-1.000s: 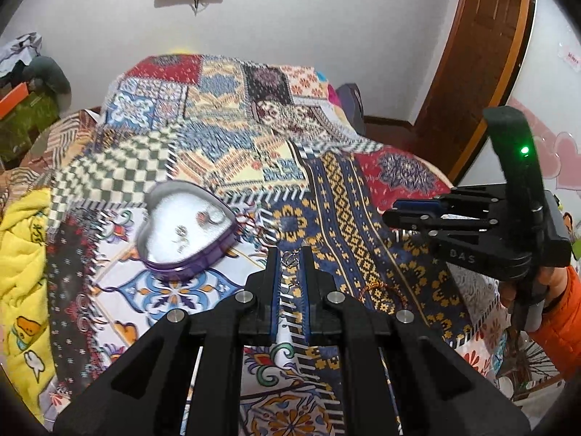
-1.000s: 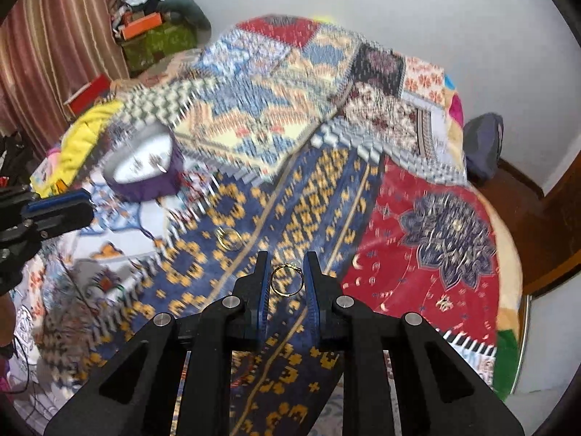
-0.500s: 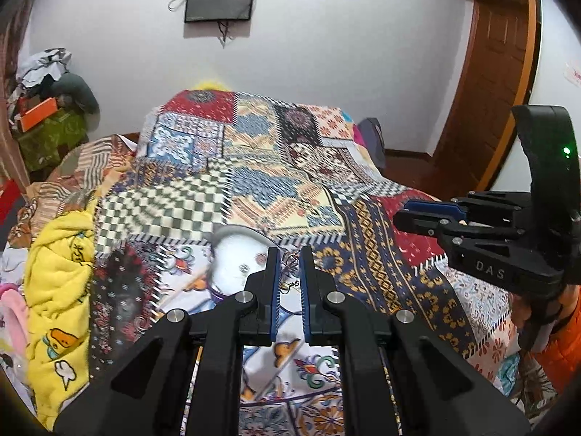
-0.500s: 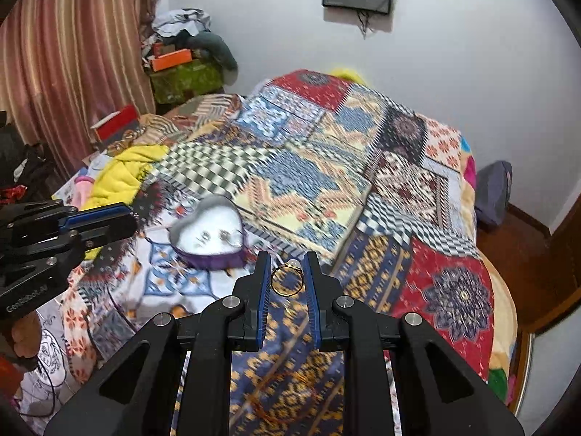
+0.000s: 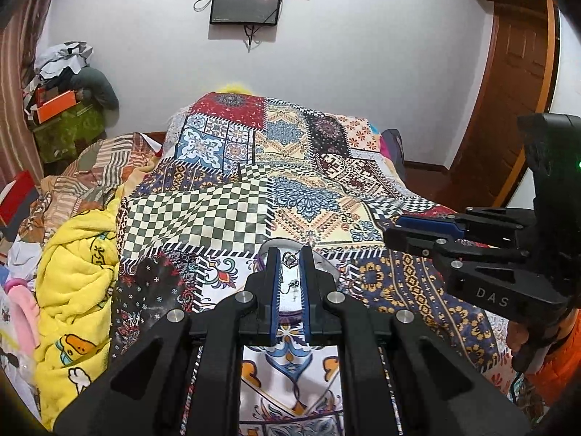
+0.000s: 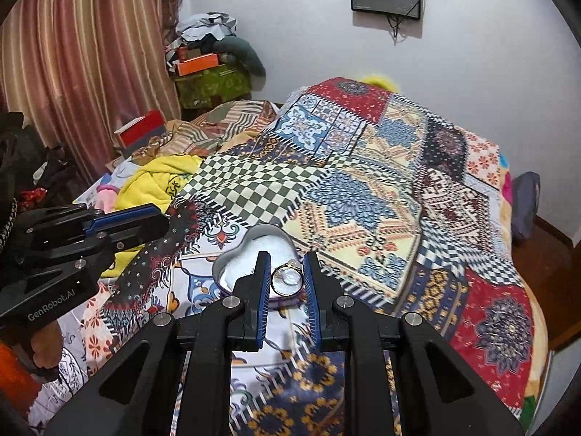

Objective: Organize jewelry
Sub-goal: 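Carry the earring and gold ring in both tools over the heart tin, then lower both items into the tin and open both tools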

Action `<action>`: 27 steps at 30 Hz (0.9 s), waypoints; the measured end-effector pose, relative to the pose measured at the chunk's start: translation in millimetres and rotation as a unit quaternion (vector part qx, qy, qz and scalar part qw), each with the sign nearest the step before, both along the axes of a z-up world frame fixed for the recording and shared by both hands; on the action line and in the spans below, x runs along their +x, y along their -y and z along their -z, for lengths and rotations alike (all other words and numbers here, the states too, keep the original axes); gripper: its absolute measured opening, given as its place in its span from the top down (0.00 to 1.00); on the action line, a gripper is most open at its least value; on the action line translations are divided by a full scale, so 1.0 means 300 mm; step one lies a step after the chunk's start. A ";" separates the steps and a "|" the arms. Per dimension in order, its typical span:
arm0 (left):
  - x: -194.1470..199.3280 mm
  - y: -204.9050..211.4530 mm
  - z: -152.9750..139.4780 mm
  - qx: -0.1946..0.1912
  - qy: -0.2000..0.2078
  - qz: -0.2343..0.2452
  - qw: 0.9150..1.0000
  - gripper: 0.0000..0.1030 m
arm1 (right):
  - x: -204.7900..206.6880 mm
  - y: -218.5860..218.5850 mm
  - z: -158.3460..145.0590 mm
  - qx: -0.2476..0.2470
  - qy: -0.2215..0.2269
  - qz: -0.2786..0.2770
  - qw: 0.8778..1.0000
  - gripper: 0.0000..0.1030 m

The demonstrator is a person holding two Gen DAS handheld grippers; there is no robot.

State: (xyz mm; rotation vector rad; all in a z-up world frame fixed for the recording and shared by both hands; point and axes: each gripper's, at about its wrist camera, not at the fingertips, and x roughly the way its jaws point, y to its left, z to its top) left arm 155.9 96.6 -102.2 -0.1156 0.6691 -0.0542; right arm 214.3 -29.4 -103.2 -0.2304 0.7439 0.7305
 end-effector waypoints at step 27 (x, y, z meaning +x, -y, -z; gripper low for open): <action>0.237 -0.003 0.275 0.014 -0.078 0.041 0.996 0.92 | 0.168 -0.109 0.147 0.012 -0.057 -0.017 0.998 0.84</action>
